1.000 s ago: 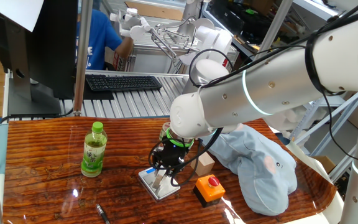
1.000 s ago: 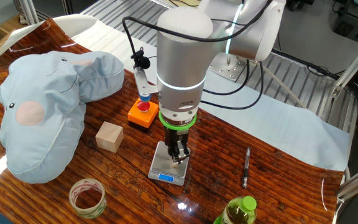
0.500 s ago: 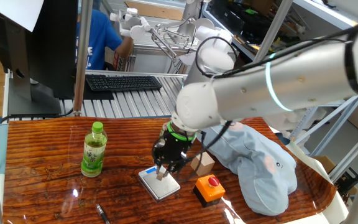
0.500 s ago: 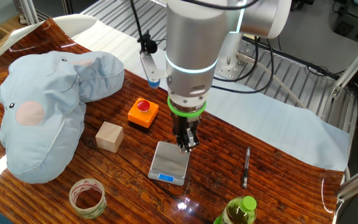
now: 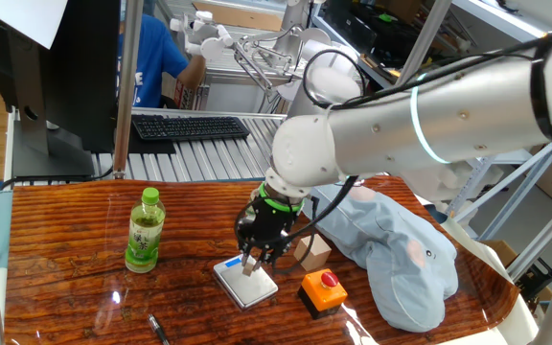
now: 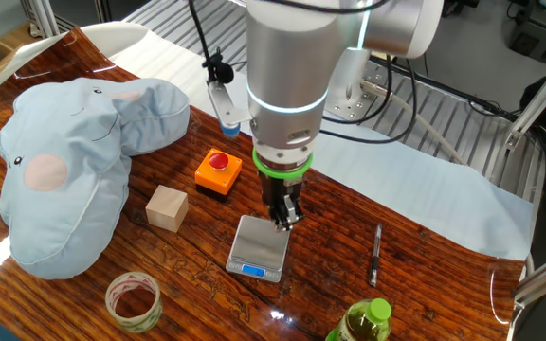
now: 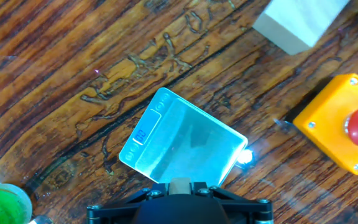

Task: Remove the object from the scale

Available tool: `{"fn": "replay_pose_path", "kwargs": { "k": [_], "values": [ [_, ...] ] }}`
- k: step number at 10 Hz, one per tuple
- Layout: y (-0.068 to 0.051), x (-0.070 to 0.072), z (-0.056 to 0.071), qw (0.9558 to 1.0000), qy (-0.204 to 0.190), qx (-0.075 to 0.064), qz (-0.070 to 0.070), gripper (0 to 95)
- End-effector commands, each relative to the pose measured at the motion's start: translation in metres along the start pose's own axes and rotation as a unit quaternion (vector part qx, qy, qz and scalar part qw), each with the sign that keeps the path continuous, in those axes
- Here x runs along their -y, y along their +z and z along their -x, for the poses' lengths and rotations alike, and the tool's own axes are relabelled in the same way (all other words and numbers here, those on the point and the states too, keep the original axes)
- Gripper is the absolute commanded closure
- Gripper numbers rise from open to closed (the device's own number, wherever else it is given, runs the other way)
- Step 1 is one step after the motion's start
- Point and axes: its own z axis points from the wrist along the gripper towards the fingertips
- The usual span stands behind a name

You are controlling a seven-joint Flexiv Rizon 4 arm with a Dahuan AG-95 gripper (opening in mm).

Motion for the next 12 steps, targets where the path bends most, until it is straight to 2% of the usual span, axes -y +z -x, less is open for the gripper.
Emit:
{"fn": "replay_pose_path", "kwargs": {
  "k": [1, 3, 5, 6, 8, 12],
  "values": [
    [-0.008, 0.001, -0.002, 0.9999, -0.009, -0.007, -0.002, 95.0],
    [-0.008, 0.006, -0.01, 0.9998, -0.02, -0.006, -0.005, 95.0],
    [-0.003, 0.013, -0.022, 0.9995, -0.03, -0.004, -0.006, 95.0],
    [0.001, 0.02, -0.032, 0.9991, -0.043, -0.001, -0.009, 95.0],
    [0.004, 0.031, -0.041, 0.9981, -0.061, 0.001, -0.012, 95.0],
    [0.01, 0.061, -0.039, 0.9944, -0.105, -0.005, -0.014, 95.0]
  ]
}}
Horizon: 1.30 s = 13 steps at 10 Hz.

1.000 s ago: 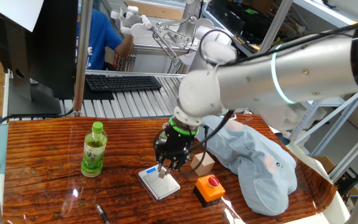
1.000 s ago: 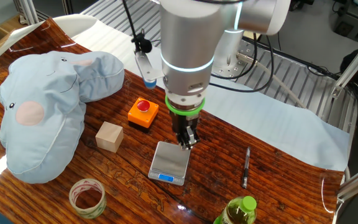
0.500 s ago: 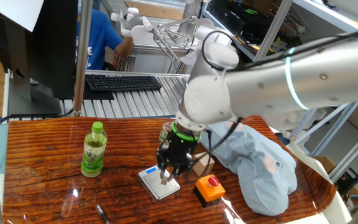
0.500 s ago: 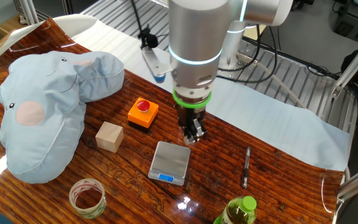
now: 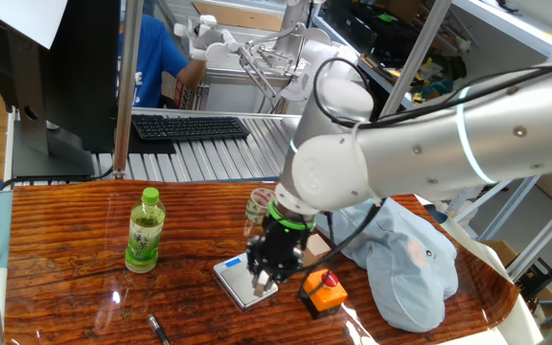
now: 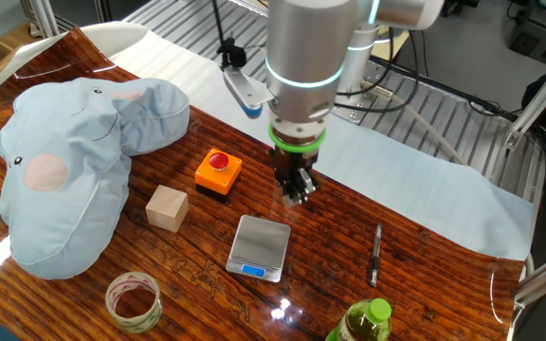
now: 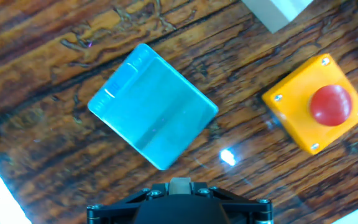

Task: Remove the object from the scale

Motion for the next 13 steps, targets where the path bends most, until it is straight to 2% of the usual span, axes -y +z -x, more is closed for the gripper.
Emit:
{"fn": "replay_pose_path", "kwargs": {
  "k": [1, 4, 8, 13],
  "values": [
    [0.009, 0.018, -0.002, 0.9996, -0.027, 0.002, 0.0, 95.0],
    [0.026, 0.042, -0.015, 0.9987, -0.052, 0.002, 0.0, 95.0],
    [0.043, 0.067, -0.027, 0.9976, -0.069, 0.001, 0.0, 95.0],
    [0.051, 0.074, -0.027, 0.997, -0.076, 0.012, 0.003, 95.0]
  ]
}}
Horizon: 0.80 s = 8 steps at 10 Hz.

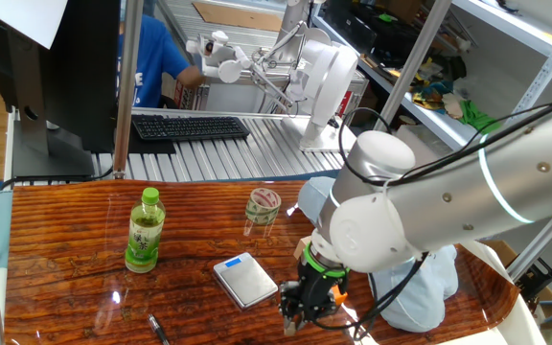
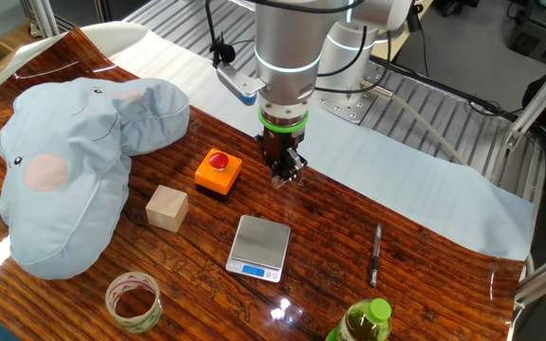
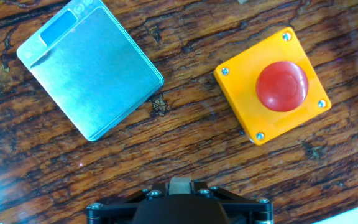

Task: Remove the object from the scale

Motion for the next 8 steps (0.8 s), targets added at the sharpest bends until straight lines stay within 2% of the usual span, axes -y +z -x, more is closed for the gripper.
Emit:
{"fn": "replay_pose_path", "kwargs": {
  "k": [1, 8],
  "values": [
    [-0.0007, 0.0017, -0.0018, 1.0, -0.002, 0.004, 0.0, 95.0],
    [0.0082, 0.0046, -0.0045, 0.9999, -0.003, 0.016, 0.004, 95.0]
  ]
}}
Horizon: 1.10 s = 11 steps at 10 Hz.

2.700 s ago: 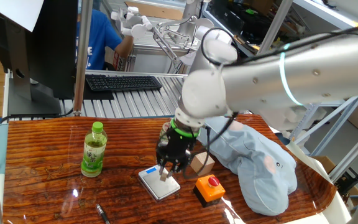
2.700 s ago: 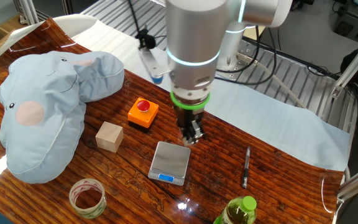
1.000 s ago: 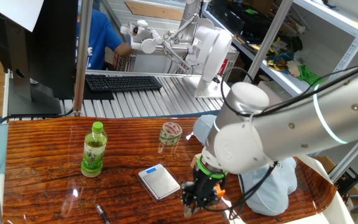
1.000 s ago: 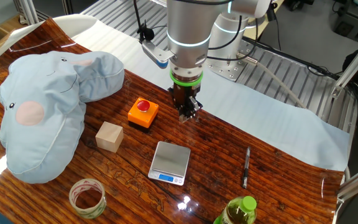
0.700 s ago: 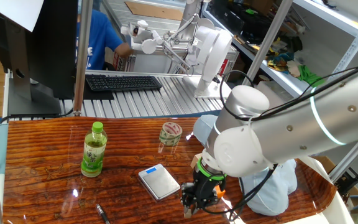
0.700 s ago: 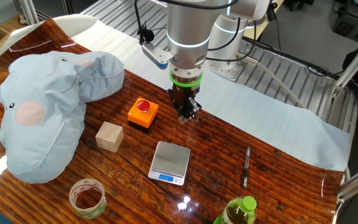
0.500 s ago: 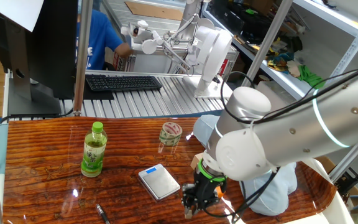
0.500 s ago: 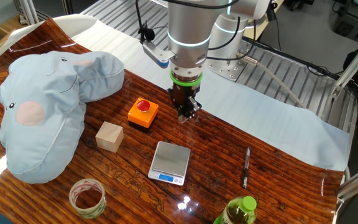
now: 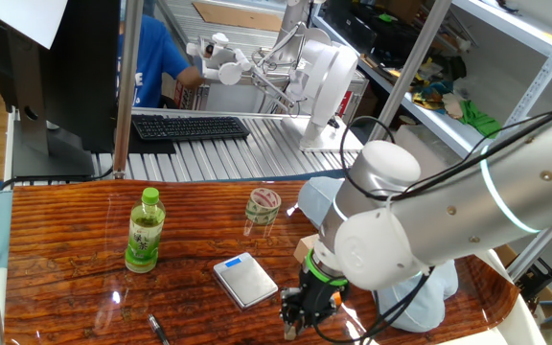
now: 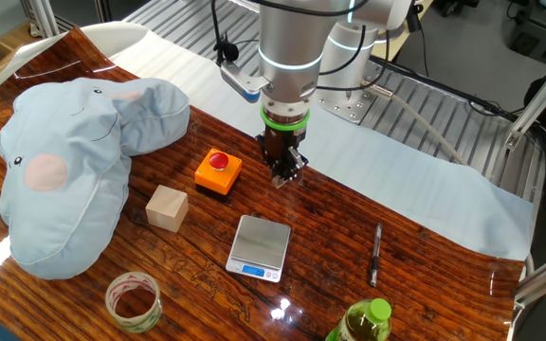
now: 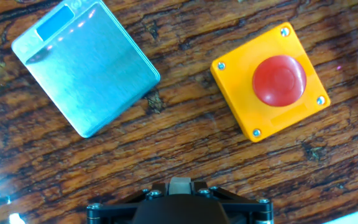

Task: Remove the object from the scale

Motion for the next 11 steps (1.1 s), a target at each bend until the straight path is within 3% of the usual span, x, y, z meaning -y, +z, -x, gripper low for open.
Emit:
{"fn": "replay_pose_path", "kwargs": {
  "k": [1, 2, 3, 5, 6, 8, 10, 11],
  "values": [
    [-0.002, 0.001, -0.002, 1.0, 0.003, -0.002, 0.0, 95.0],
    [-0.002, 0.001, -0.002, 1.0, 0.006, -0.002, 0.0, 95.0],
    [-0.002, 0.001, -0.002, 0.9999, 0.013, -0.001, 0.001, 76.0],
    [-0.001, 0.002, -0.003, 0.9999, 0.016, -0.002, 0.002, 76.0],
    [-0.001, 0.002, -0.003, 0.9998, 0.018, -0.003, 0.003, 57.0],
    [-0.001, 0.003, -0.003, 0.9998, 0.017, -0.003, 0.004, 57.0],
    [-0.008, 0.004, -0.005, 0.9997, -0.011, -0.023, 0.002, 95.0],
    [-0.018, 0.005, -0.006, 0.9991, -0.023, -0.035, -0.004, 95.0]
  ]
}}
